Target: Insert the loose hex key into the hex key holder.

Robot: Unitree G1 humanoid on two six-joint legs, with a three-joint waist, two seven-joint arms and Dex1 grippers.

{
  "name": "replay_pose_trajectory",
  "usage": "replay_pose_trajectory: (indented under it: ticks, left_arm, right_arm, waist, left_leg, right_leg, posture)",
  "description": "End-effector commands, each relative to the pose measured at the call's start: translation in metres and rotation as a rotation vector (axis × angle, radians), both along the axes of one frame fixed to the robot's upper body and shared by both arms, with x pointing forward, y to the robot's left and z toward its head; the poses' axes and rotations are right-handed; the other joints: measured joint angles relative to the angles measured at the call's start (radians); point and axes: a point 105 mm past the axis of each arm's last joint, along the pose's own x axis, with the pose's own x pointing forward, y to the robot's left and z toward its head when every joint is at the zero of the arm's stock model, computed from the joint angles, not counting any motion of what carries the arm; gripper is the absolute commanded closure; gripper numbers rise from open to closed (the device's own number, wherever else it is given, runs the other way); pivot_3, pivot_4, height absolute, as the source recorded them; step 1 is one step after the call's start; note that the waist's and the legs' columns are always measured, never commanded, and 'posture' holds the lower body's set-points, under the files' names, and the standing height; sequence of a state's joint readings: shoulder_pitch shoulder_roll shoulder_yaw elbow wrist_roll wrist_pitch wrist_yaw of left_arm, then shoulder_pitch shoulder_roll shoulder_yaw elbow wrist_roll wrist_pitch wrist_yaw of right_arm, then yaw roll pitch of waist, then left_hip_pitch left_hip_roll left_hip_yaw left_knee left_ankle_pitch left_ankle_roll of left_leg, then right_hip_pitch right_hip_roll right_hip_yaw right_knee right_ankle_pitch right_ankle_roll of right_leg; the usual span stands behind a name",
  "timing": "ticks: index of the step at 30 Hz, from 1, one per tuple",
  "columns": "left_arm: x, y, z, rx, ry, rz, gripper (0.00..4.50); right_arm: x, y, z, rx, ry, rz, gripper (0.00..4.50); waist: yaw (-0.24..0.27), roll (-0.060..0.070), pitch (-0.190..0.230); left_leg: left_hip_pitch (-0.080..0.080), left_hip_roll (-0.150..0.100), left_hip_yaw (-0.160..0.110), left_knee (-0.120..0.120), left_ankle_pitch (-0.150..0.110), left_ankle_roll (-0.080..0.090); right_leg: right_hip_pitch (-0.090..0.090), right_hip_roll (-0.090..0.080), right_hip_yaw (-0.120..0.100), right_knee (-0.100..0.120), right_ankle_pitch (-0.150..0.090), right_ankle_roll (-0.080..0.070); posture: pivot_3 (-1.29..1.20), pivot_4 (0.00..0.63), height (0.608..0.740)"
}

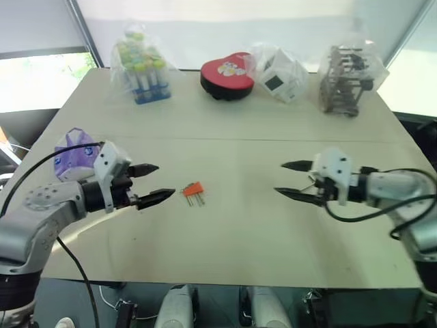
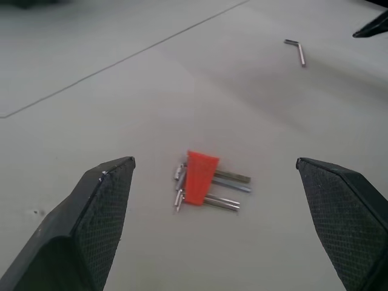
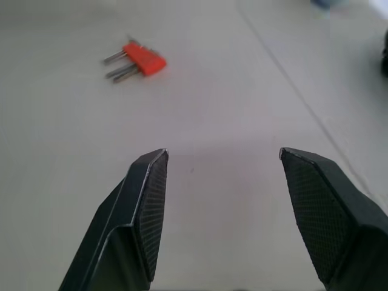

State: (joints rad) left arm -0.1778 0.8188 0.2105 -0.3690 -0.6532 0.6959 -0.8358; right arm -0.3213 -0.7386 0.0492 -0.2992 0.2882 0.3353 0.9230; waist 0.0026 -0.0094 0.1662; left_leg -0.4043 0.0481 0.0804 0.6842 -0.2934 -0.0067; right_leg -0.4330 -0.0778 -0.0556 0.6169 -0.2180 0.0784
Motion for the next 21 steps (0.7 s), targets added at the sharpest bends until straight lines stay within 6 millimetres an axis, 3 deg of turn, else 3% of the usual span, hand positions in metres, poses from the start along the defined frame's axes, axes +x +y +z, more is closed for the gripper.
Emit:
replay_pose_trajectory:
  ticks: [1,6,12,21]
  left_arm:
    - [0.0,0.005,0.005,0.025,-0.049,0.022,0.05]
    - [-0.002,0.007,0.006,0.022,-0.06,0.045,0.05]
    - [-0.008,0.006,-0.001,0.06,-0.064,0.054,0.05]
    - [-0.013,0.004,-0.004,0.088,-0.083,0.071,0.05]
  right_arm:
    - [0.008,0.024,-0.009,0.018,-0.033,0.037,1.48]
    - [0.03,0.058,-0.03,-0.015,-0.069,0.086,1.48]
    - [0.046,0.077,-0.051,-0.057,-0.081,0.117,1.48]
    - [0.042,0.1,-0.068,-0.086,-0.08,0.202,1.48]
  waist:
    - [-0.001,0.0,0.0]
    - [0.002,0.0,0.0]
    - [0.005,0.0,0.0]
    - [-0.008,0.0,0.0]
  left_leg:
    - [0.0,0.0,0.0,0.0,0.0,0.0]
    - [-0.002,0.0,0.001,0.001,0.0,0.0]
    - [-0.002,0.0,0.0,0.001,0.0,-0.001]
    - [-0.002,0.0,0.0,0.001,0.001,-0.001]
  right_leg:
    - [0.0,0.0,0.0,0.001,0.0,0.0]
    - [-0.002,-0.001,0.0,0.001,0.0,0.0]
    - [-0.002,-0.001,0.0,0.002,0.002,0.003]
    - [-0.002,-0.001,0.0,0.002,0.002,0.003]
  posture:
    - [0.0,0.15,0.74]
    - [0.0,0.15,0.74]
    - [0.0,0.15,0.74]
    - [0.0,0.15,0.74]
